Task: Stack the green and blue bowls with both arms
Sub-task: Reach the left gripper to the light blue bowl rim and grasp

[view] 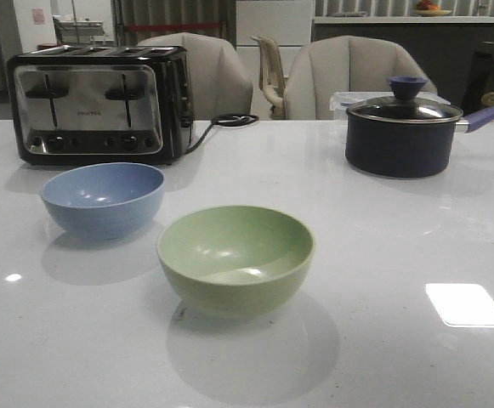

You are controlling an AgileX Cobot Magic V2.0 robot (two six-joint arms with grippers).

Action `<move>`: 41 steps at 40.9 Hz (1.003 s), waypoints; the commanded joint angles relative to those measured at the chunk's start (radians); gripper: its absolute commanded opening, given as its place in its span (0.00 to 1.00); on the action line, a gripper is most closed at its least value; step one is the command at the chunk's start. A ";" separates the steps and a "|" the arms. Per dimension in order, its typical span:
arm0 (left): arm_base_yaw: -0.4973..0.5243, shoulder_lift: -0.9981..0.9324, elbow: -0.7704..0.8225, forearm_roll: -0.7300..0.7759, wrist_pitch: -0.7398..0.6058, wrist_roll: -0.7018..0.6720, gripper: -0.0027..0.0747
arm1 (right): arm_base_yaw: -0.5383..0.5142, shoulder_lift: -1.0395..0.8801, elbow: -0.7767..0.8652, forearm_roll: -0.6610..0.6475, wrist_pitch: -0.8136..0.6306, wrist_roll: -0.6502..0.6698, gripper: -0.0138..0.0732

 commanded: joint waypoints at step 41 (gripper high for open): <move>0.151 1.093 -0.699 0.166 -0.031 -0.134 0.83 | 0.001 -0.069 -0.024 0.020 -0.050 0.001 0.69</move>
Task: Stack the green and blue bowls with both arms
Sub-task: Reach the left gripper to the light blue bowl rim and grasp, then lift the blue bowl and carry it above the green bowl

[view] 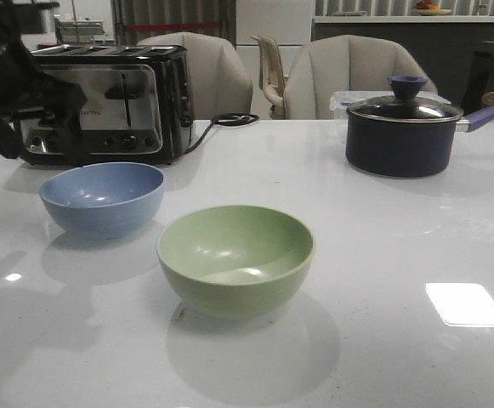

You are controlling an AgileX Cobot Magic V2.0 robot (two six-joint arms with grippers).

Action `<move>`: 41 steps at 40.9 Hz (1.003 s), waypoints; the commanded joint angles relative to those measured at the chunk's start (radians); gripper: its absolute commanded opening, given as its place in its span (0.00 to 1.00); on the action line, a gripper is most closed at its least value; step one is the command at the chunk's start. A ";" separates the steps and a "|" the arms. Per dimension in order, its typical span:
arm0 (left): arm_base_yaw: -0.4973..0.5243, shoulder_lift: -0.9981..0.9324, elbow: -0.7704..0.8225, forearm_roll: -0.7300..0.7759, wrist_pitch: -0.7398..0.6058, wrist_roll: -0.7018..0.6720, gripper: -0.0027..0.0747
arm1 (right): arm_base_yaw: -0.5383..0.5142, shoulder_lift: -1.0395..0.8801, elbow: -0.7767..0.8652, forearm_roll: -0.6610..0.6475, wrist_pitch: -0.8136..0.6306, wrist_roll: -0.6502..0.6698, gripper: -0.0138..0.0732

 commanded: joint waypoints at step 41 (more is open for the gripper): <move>-0.016 -0.185 -0.113 -0.014 0.061 0.002 0.16 | 0.001 -0.003 -0.028 0.015 -0.053 0.000 0.69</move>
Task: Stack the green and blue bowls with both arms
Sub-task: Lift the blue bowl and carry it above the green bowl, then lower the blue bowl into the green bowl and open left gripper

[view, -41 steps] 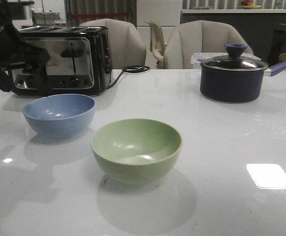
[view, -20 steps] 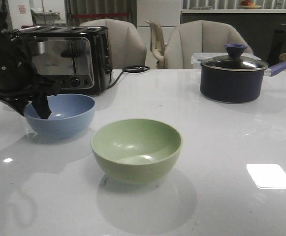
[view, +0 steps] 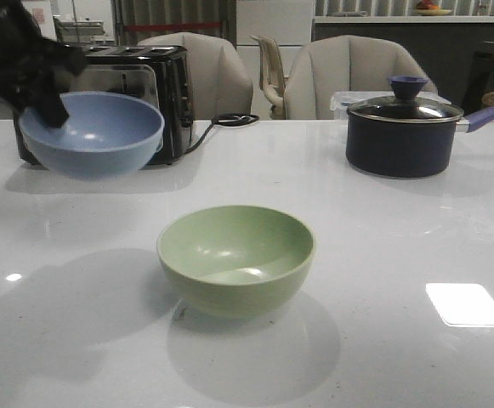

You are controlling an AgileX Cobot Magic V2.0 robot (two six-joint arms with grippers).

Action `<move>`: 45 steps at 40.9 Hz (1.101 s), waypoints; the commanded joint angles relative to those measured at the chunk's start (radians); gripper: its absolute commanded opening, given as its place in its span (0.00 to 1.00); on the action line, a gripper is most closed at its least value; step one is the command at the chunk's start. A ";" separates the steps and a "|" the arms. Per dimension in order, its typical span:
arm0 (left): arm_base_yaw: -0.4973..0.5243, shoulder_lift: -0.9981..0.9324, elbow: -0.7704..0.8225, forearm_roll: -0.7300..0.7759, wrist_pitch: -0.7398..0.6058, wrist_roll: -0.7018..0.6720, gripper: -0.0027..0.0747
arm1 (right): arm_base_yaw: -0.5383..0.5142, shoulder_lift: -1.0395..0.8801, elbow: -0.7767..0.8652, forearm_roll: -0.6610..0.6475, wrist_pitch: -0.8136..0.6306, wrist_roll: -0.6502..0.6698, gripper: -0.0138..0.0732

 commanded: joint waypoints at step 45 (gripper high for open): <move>-0.376 0.066 -0.032 -0.085 0.032 0.026 0.16 | 0.001 -0.003 -0.028 0.015 -0.053 -0.002 0.69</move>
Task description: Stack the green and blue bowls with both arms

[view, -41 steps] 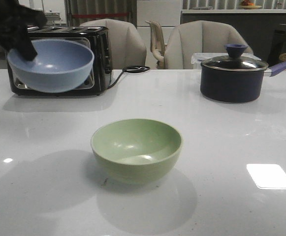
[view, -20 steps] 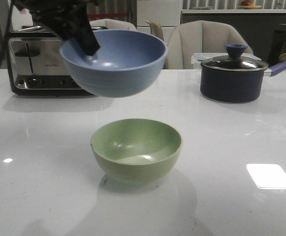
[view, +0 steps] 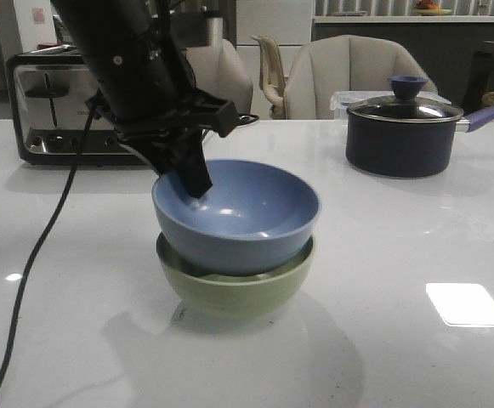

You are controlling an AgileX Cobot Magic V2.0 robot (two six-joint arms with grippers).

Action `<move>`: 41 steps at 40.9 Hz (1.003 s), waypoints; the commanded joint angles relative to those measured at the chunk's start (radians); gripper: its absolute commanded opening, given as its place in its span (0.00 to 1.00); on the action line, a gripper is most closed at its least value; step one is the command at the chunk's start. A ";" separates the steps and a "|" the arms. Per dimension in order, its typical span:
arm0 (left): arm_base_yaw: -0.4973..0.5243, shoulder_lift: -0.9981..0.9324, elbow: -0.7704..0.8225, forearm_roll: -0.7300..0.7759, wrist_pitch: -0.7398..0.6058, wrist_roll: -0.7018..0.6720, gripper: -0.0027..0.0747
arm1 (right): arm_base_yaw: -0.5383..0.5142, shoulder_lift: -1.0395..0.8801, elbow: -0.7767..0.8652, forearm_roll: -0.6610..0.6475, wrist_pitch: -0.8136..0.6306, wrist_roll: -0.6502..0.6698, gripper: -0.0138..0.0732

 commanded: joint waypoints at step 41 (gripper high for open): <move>-0.006 -0.564 0.090 -0.023 0.065 0.031 0.67 | 0.001 -0.003 -0.028 0.013 -0.056 -0.002 0.69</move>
